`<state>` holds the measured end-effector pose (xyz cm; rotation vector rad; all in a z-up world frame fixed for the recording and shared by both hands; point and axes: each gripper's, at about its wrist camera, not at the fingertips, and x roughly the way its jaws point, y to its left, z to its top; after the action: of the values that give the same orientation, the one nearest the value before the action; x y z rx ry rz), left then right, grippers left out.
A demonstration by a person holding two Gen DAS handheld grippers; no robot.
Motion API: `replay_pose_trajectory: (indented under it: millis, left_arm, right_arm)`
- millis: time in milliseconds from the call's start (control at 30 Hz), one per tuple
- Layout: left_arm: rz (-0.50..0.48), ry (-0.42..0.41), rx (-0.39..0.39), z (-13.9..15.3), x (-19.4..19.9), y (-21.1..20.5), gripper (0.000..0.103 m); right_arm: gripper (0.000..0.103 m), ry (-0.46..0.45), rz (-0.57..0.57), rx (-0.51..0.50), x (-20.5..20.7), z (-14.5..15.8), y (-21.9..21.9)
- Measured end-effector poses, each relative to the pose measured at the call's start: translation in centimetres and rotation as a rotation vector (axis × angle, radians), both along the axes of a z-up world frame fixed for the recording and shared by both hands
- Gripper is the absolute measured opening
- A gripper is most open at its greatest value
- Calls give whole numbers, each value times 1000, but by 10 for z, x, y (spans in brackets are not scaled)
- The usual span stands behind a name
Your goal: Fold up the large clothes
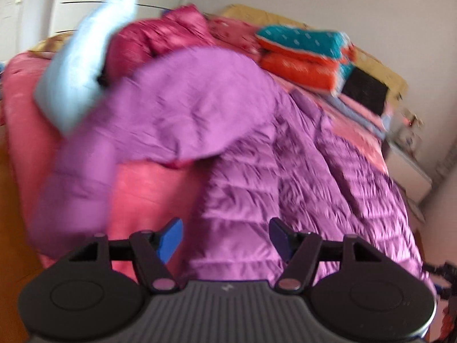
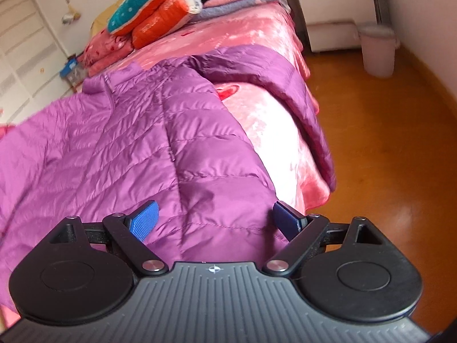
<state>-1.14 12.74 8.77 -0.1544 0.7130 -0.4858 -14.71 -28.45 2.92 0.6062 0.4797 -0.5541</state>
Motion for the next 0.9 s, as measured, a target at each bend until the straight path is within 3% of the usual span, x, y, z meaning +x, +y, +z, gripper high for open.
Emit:
replay_pose_trajectory:
  millis: [233, 367, 667, 800, 900]
  left_arm:
    - [42, 67, 59, -27, 32, -11, 67]
    - [46, 125, 72, -40, 40, -11, 77]
    - [46, 208, 30, -47, 39, -12, 88]
    - [-8, 221, 23, -48, 29, -27, 84]
    - [-26, 199, 49, -46, 20, -37, 66]
  right_arm:
    - [103, -29, 38, 128, 3, -16, -16]
    - [103, -11, 77, 146, 7, -19, -14]
    - [103, 7, 85, 209, 5, -24, -21]
    - [103, -3, 143, 208, 5, -20, -13]
    - [98, 10, 166, 164, 5, -16, -7]
